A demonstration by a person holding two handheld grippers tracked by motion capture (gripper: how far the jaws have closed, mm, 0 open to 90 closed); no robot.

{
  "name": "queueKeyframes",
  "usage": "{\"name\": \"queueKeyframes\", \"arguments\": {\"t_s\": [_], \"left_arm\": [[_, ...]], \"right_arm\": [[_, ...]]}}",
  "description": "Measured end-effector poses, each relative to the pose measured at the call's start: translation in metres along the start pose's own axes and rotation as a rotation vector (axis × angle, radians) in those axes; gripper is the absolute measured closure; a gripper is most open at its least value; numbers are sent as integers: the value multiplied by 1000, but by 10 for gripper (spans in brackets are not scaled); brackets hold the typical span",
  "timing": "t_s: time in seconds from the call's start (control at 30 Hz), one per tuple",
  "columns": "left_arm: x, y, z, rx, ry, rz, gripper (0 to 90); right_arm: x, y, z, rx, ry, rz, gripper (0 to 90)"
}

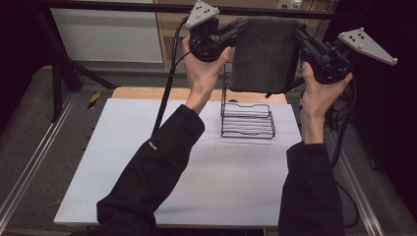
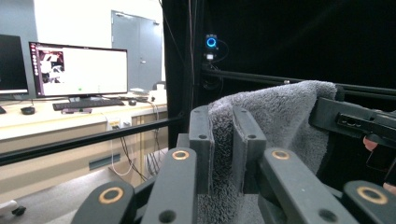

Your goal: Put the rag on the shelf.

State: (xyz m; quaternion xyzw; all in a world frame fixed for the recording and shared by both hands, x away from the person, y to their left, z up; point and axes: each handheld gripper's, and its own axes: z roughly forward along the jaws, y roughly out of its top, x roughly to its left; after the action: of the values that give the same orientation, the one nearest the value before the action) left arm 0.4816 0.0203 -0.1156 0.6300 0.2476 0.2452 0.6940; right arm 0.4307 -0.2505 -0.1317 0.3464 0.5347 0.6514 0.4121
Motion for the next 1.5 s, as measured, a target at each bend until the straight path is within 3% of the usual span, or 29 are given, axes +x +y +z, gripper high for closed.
{"name": "queueKeyframes", "arguments": {"t_s": [0.3,0.7,1.27,1.5], "left_arm": [[6,14,12,-15,3,-7,799],[21,13,26,0,40,2,799],[38,-10,41,83,62,25,798],[40,-24,43,108,49,17,798]], "right_arm": [[-8,14,14,-20,-13,-13,808],[-16,12,40,-13,-31,-8,808],[-27,-15,54,59,-31,-2,808],[-30,-27,52,88,-30,9,808]]}}
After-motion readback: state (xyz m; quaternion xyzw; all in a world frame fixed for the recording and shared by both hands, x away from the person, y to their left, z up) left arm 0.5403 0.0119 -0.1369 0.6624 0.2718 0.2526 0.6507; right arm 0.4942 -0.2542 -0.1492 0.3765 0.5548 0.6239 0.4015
